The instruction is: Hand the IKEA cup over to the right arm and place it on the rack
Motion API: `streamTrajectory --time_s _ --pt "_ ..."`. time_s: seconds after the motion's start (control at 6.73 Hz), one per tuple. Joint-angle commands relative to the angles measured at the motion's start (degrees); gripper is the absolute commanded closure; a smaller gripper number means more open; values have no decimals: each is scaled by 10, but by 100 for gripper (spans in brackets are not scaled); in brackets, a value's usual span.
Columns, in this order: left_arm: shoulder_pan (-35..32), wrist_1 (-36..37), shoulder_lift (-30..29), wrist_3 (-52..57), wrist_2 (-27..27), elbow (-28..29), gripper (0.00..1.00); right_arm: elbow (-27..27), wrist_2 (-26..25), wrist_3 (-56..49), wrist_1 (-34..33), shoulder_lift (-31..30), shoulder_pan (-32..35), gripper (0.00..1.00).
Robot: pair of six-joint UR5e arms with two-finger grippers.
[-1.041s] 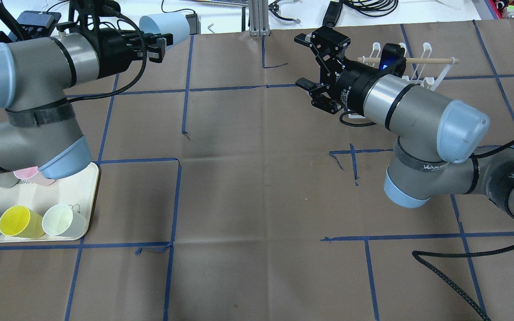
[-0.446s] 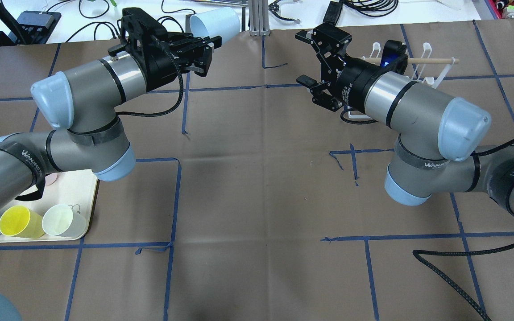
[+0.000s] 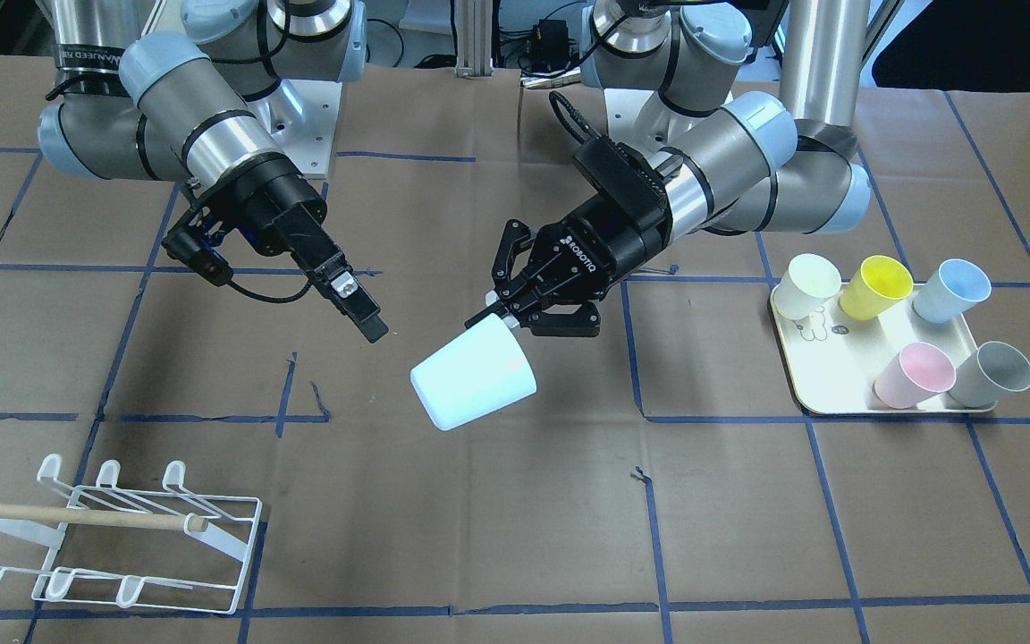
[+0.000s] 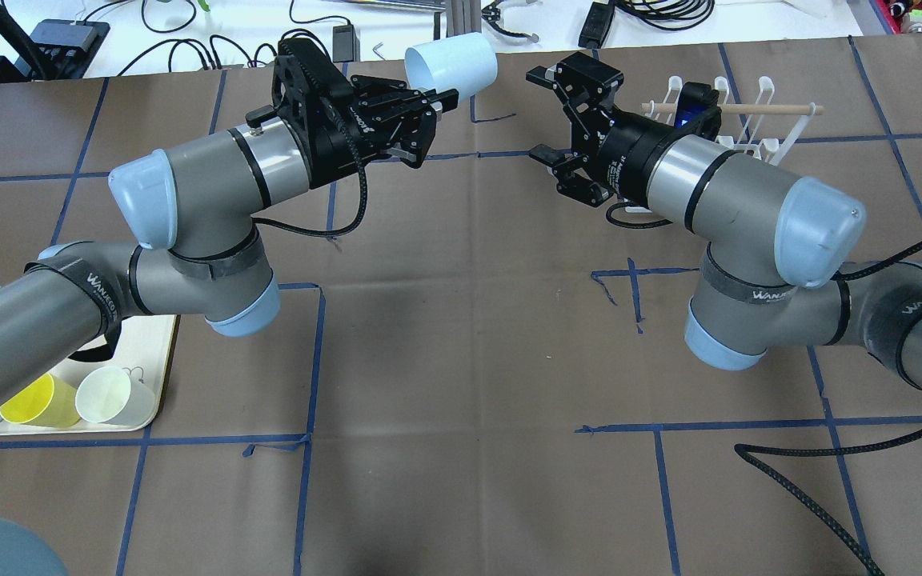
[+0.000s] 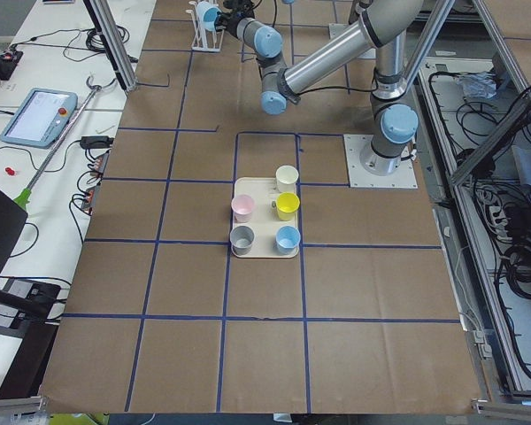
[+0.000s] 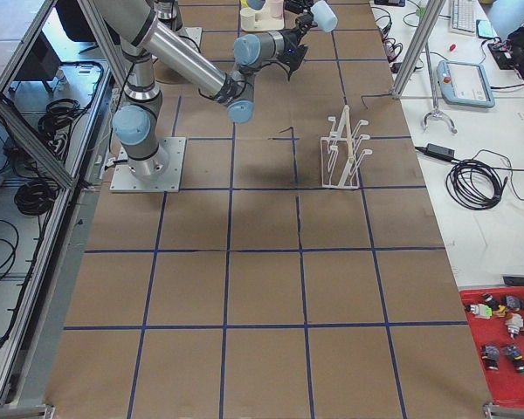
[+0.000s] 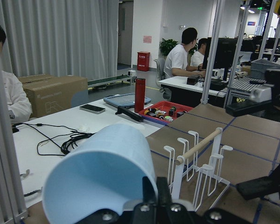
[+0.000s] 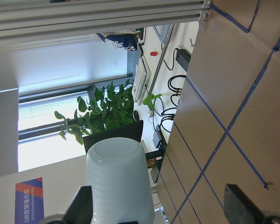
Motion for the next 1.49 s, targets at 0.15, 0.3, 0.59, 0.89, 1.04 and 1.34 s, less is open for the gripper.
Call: streamTrajectory --time_s 0.15,0.3,0.59,0.89,1.04,1.34 --pt "-6 1 5 4 -24 -11 99 -19 -1 48 1 -1 10 0" --pt "-5 1 6 4 -23 -12 99 -40 -2 71 -1 0 11 0" --pt "-5 0 7 4 -17 -18 99 -44 -2 71 0 8 21 0" --pt "-5 1 6 4 -16 -18 99 -47 -11 71 -3 29 22 0" --pt "-4 2 6 4 -16 -18 99 -58 -19 70 1 31 25 0" --pt "-5 2 6 4 -16 -18 99 -78 -28 70 10 54 42 0"
